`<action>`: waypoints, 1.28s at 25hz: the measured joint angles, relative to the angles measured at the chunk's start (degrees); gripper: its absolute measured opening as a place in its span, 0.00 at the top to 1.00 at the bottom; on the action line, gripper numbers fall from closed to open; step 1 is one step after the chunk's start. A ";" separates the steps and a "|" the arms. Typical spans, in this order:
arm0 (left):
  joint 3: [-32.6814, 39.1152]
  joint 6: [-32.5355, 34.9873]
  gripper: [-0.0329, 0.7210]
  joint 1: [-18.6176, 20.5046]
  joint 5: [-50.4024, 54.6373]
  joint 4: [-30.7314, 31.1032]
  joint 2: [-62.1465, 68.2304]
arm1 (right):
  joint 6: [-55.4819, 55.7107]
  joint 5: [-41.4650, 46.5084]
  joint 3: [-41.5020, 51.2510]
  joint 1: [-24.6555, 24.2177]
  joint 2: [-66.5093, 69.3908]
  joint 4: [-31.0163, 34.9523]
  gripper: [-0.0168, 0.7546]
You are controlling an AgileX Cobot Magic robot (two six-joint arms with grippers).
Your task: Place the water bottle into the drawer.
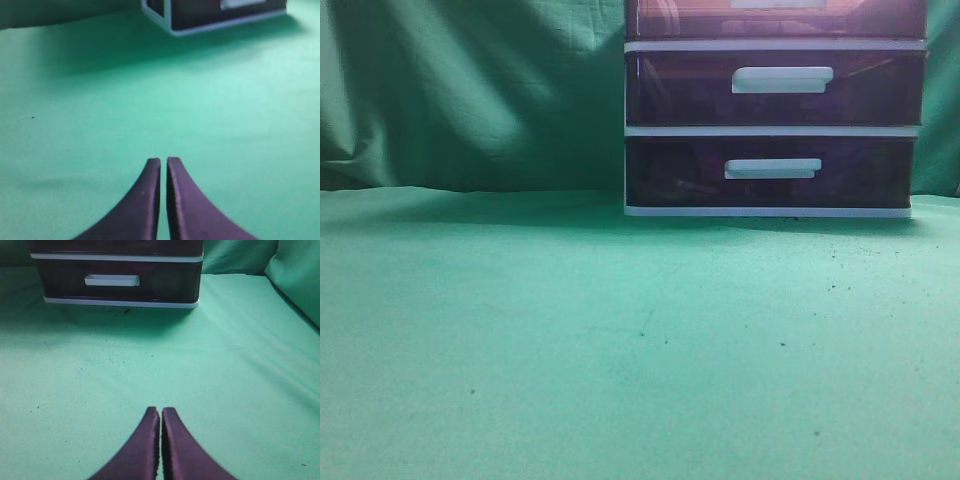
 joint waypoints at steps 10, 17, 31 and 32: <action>0.00 -0.33 0.96 8.02 0.48 -1.26 0.00 | 0.00 0.00 0.00 0.00 0.00 0.00 0.98; 0.00 -3.91 0.96 18.10 0.60 -1.18 0.00 | 0.00 0.00 0.00 0.00 0.00 0.00 0.98; 0.00 -4.24 0.96 19.39 0.64 -1.18 0.00 | 0.00 0.00 0.00 0.00 0.00 0.00 0.98; 0.00 -4.24 0.96 19.39 0.64 -1.18 0.00 | 0.00 0.00 0.00 0.00 0.00 0.00 0.98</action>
